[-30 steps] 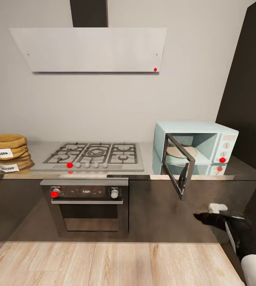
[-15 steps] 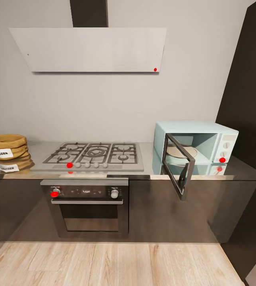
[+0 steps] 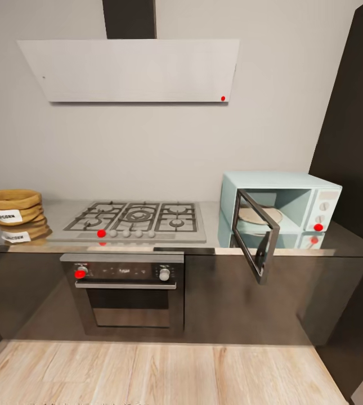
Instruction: In the kitchen, take the popcorn bag from the countertop, put it into the microwave, and heat it until the popcorn is cooked so the cooked popcorn ends up inside the bag.
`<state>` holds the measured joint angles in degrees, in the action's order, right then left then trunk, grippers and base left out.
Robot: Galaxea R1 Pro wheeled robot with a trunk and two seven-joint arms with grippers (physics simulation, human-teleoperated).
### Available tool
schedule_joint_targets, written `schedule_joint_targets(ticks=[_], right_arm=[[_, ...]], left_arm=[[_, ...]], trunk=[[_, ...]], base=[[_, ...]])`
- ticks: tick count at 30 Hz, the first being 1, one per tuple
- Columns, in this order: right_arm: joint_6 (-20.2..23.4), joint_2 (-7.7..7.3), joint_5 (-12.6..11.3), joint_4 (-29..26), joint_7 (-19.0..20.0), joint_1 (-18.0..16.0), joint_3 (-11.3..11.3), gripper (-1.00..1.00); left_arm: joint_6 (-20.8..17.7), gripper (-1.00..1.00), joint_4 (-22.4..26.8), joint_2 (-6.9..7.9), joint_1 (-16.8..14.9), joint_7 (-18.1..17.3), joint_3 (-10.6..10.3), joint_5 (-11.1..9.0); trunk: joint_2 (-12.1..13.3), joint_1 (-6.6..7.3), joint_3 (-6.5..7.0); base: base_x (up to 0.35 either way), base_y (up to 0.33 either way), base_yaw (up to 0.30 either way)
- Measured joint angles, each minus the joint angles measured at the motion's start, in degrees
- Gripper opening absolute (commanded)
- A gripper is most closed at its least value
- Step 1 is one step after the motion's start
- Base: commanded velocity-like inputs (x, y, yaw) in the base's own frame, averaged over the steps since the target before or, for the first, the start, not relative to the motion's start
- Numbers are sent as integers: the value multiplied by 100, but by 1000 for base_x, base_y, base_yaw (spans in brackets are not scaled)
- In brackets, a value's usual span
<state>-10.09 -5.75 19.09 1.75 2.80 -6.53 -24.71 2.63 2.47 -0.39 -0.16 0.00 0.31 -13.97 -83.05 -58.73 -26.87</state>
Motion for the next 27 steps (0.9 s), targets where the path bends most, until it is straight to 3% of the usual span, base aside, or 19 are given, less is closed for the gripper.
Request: schedule_joint_targets(ticks=[27], right_arm=[[-22, 26, 26, -8, -14, 0, 23, 100]], left_arm=[[4, 100, 0, -4, 0, 7, -8, 5]], trunk=[[0, 0, 43]], base=[[0, 0, 268]])
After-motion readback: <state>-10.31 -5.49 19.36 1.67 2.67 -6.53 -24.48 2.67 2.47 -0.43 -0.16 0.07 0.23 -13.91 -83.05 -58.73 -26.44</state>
